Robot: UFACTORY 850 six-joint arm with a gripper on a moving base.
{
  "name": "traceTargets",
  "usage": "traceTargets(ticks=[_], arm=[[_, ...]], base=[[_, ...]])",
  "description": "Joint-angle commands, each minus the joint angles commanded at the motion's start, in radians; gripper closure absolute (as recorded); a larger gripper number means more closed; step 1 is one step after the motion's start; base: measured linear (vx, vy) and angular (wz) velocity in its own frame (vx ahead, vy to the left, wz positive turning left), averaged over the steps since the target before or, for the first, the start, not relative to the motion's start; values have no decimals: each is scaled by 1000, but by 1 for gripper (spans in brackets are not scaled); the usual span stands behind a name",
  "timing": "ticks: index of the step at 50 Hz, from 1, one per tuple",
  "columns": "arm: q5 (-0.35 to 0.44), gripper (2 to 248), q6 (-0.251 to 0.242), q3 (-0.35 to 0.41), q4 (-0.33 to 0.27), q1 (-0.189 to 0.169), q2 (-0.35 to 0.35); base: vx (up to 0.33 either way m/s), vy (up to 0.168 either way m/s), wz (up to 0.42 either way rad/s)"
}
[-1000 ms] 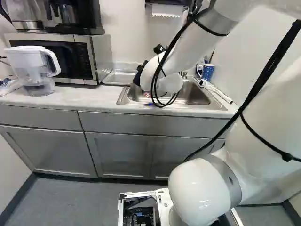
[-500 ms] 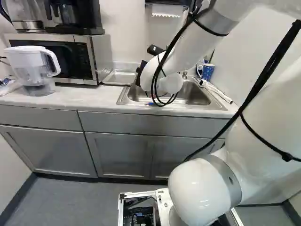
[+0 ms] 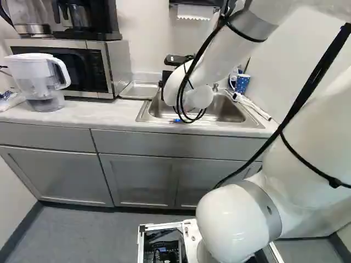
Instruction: Rinse the cup and place it in the tray
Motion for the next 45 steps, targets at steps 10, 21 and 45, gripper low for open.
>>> traceTargets(ticks=[10, 21, 45], arm=[[0, 126, -42, 0, 0, 0, 0], [0, 126, -42, -1, 0, 0, -1], [80, 126, -42, -114, 0, 30, -118]], base=[[0, 0, 0], [0, 0, 0], [0, 0, 0]])
